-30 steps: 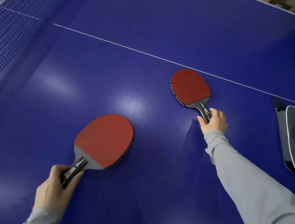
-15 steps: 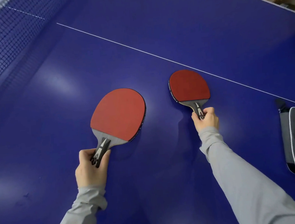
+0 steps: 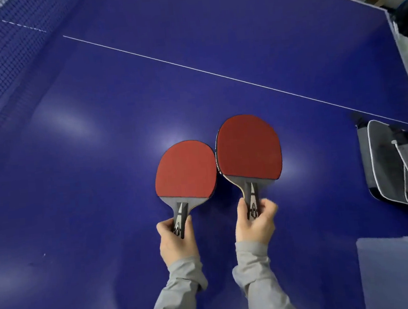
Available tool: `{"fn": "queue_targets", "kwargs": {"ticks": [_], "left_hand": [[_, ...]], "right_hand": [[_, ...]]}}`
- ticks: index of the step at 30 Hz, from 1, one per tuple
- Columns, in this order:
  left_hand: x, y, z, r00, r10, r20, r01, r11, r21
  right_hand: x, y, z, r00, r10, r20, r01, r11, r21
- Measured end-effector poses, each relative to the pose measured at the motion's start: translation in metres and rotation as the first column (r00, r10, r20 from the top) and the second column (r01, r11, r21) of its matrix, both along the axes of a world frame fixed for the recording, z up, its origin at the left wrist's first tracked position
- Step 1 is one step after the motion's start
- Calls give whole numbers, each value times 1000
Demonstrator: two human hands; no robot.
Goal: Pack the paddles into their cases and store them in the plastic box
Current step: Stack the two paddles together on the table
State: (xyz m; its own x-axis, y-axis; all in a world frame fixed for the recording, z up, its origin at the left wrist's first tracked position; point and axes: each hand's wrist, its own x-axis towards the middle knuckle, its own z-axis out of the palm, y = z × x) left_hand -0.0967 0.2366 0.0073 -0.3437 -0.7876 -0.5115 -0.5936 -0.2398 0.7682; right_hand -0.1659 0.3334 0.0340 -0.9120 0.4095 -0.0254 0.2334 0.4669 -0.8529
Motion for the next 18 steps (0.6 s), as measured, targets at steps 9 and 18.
{"fn": "queue_targets", "kwargs": {"ticks": [9, 18], "left_hand": [[16, 23, -10, 971, -212, -110, 228, 961, 160], [14, -4, -2, 962, -74, -264, 210, 816, 538]], "right_hand": [[55, -7, -8, 998, -6, 61, 6, 1000, -13], [63, -46, -24, 989, 136, 59, -137, 990, 23]]}}
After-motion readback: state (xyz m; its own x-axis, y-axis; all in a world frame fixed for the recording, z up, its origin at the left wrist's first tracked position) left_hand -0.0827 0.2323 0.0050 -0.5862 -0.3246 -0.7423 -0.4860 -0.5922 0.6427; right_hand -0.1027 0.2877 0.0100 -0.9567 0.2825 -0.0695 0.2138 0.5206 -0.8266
